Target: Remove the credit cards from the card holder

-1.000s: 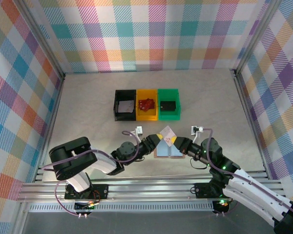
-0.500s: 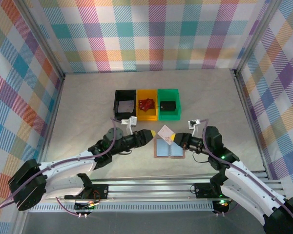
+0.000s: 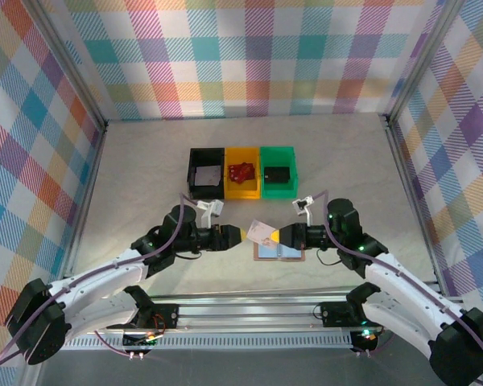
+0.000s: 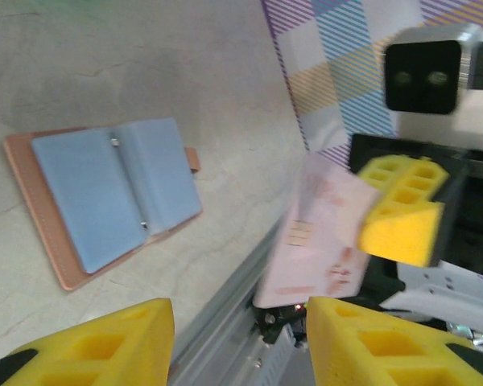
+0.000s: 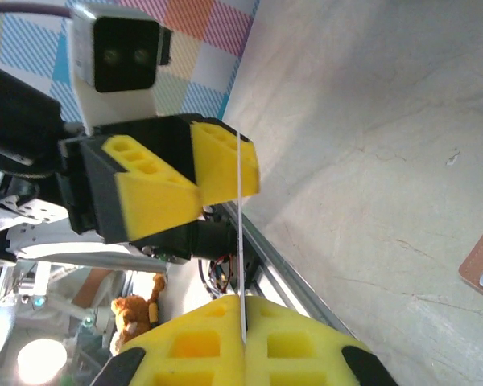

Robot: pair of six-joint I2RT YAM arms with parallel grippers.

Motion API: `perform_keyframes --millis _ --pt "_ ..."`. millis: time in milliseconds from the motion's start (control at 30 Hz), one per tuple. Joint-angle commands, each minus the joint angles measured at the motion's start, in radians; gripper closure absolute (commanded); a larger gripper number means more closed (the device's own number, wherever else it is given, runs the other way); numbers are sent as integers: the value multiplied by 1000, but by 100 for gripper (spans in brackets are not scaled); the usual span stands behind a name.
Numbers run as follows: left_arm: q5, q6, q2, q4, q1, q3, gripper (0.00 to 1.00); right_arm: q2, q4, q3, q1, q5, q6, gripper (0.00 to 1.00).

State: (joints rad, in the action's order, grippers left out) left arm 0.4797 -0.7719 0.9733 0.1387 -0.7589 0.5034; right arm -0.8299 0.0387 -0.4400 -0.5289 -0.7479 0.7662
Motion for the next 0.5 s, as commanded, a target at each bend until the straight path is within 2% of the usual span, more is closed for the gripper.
perform_keyframes --millis 0,233,467 --pt "94 39 -53 -18 13 30 52 1 38 -22 9 -94 -58 100" --pt "198 -19 -39 106 13 -2 52 -9 107 -14 9 -170 -54 100" --pt "249 14 -22 56 12 29 52 -20 161 -10 9 -228 -35 100"
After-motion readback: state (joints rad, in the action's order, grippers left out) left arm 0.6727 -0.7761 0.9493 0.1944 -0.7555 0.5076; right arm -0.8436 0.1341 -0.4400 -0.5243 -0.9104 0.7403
